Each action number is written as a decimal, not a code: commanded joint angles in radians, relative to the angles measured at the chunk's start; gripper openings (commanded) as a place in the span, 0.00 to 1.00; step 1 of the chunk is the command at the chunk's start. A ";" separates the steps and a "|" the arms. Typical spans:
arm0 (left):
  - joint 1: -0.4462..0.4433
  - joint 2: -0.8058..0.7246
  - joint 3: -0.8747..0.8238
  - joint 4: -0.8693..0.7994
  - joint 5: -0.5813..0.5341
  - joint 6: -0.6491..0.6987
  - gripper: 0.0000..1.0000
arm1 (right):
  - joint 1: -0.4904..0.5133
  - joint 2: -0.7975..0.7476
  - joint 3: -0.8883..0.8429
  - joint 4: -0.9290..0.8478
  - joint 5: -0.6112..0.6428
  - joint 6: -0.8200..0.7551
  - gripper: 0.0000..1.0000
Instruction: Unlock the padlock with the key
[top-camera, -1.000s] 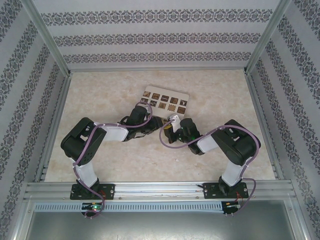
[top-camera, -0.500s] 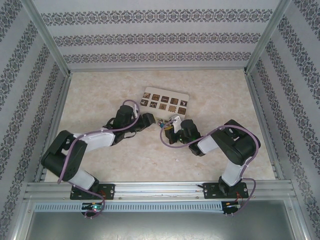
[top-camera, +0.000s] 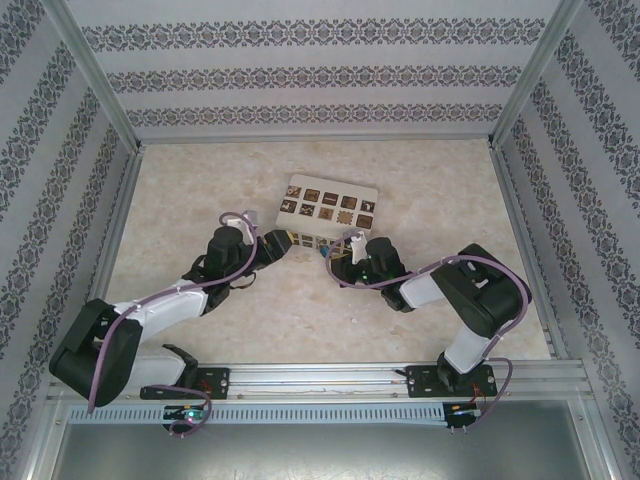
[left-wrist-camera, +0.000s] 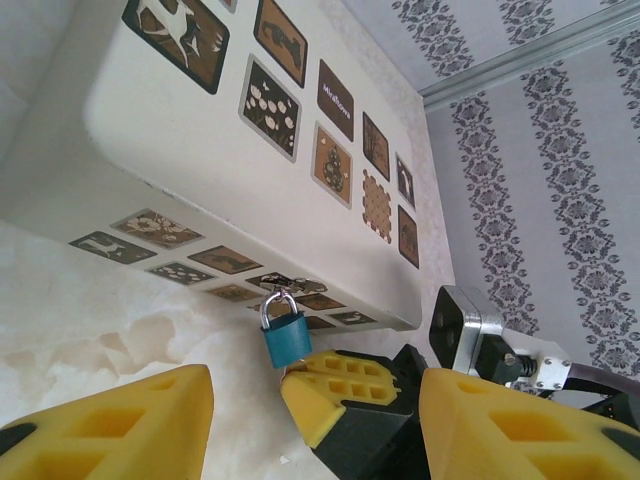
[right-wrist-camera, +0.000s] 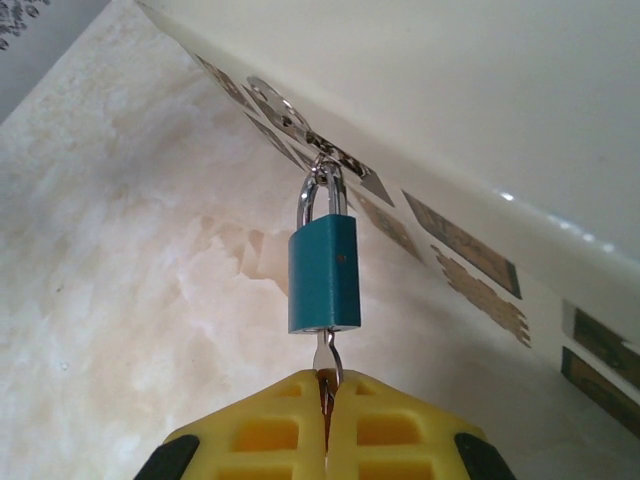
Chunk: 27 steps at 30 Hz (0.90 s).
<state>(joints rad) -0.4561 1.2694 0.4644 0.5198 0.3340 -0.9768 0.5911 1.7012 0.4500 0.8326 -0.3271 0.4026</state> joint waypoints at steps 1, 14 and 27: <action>0.009 -0.024 -0.037 0.091 -0.024 -0.035 0.56 | -0.002 -0.038 -0.001 0.031 -0.055 0.069 0.00; 0.010 0.000 -0.100 0.198 0.007 -0.149 0.58 | -0.002 -0.064 0.004 0.031 -0.082 0.246 0.00; 0.008 0.004 -0.104 0.197 0.044 -0.196 0.58 | 0.008 -0.080 0.013 0.043 -0.080 0.335 0.00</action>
<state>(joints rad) -0.4561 1.2644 0.3534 0.6819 0.3473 -1.1519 0.5915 1.6642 0.4496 0.8154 -0.3874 0.7174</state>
